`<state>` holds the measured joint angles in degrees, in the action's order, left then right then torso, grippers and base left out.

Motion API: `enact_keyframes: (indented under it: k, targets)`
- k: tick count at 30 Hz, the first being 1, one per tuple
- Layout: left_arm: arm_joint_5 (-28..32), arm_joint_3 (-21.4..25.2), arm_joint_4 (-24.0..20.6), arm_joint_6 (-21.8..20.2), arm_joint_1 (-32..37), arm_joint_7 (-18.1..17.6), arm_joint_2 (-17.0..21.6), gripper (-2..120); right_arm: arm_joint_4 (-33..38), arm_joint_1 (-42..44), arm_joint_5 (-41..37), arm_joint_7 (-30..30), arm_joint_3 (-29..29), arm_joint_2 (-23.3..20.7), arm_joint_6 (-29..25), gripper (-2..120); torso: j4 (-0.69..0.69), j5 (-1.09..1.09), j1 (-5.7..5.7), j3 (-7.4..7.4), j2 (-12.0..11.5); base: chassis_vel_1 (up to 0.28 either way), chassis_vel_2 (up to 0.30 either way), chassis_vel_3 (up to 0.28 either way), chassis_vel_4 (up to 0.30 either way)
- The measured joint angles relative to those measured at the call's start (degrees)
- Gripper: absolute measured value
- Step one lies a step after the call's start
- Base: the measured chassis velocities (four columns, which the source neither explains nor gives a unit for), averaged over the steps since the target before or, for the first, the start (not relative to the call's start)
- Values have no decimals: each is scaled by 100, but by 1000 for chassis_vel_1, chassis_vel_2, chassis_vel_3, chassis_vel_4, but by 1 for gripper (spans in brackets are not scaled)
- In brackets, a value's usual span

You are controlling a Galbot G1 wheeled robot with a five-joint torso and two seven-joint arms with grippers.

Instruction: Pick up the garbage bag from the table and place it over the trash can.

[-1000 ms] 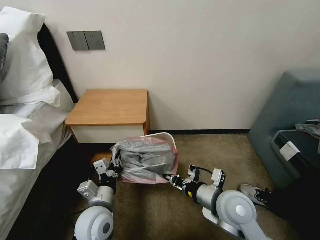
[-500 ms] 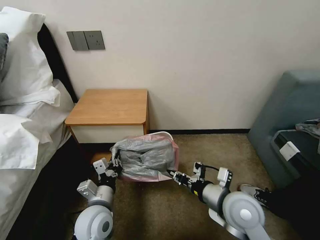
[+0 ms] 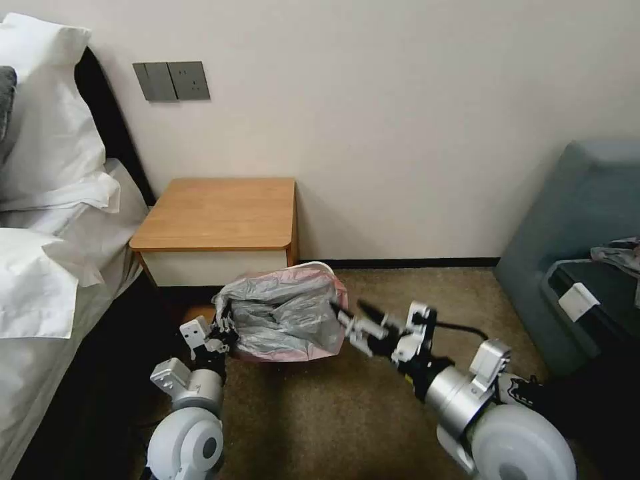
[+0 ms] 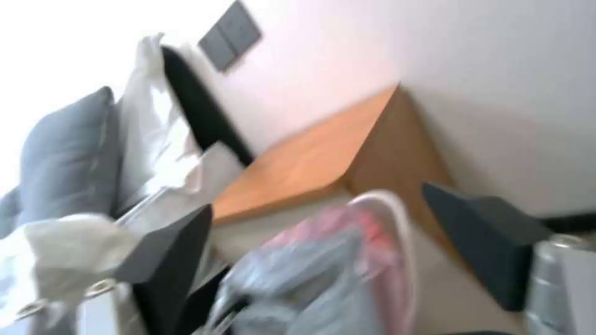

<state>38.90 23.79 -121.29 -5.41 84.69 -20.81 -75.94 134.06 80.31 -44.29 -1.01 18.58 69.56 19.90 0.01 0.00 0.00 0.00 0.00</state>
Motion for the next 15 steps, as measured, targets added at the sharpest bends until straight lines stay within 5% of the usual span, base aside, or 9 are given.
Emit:
enact_keyframes:
  k: [3,15]
  targets:
    - [41,12,-23,-1,20,0,-19,6,-472,-172,417,-209,-92,175,-394,99,0,0,0,0,0,0,0,0,0]
    - [292,21,-82,-37,62,-12,-76,6,-1166,-338,488,-518,-289,854,-746,98,-1,-1,0,0,0,0,0,0,0]
